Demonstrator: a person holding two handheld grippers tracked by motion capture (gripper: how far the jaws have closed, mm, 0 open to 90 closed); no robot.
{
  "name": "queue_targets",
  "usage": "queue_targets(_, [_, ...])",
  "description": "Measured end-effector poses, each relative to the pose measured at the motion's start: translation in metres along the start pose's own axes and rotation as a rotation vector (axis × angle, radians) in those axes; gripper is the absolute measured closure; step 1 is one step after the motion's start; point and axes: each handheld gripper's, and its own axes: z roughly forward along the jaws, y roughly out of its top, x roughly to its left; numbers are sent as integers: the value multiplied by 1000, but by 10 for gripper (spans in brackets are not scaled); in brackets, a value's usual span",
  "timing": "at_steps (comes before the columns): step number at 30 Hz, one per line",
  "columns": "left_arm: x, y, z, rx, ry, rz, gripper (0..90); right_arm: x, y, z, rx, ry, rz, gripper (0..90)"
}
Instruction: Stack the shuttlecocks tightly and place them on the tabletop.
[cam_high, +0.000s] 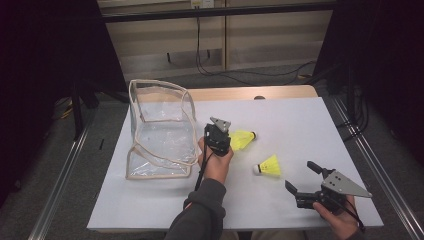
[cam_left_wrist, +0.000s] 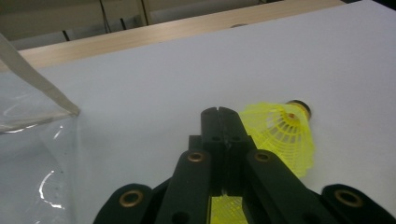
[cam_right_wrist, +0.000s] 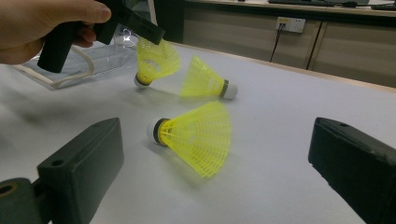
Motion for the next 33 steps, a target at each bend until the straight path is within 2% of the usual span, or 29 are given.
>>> queue_targets(6, [1, 0, 5, -13, 11, -10, 900, 1, 0, 0, 0, 1, -3, 29])
queue_targets(8, [2, 1, 6, -9, 11, 8, 900, 1, 0, 0, 0, 1, -3, 29])
queue_targets(12, [-4, 2, 11, 5, -29, 22, 900, 1, 0, 0, 1, 4, -1, 29])
queue_targets(17, [-7, 3, 16, 3, -24, 47, 896, 1, 0, 0, 1, 2, -2, 29])
queue_targets(21, [-6, 5, 20, 11, -22, 41, 895, 1, 0, 0, 2, 3, -1, 29])
queue_targets(25, [-8, 5, 22, 14, -17, 70, 896, 1, 0, -1, 0, 0, 0, 29])
queue_targets(27, [-8, 5, 23, 11, -17, 57, 896, 0, 0, -1, 2, -1, 0, 29])
queue_targets(32, [-7, 5, 25, 8, -9, 65, 895, 1, 0, -1, -2, 3, -2, 28])
queue_targets(33, [-6, 6, 27, 12, -20, 59, 892, 1, 0, -1, -1, 2, -3, 29])
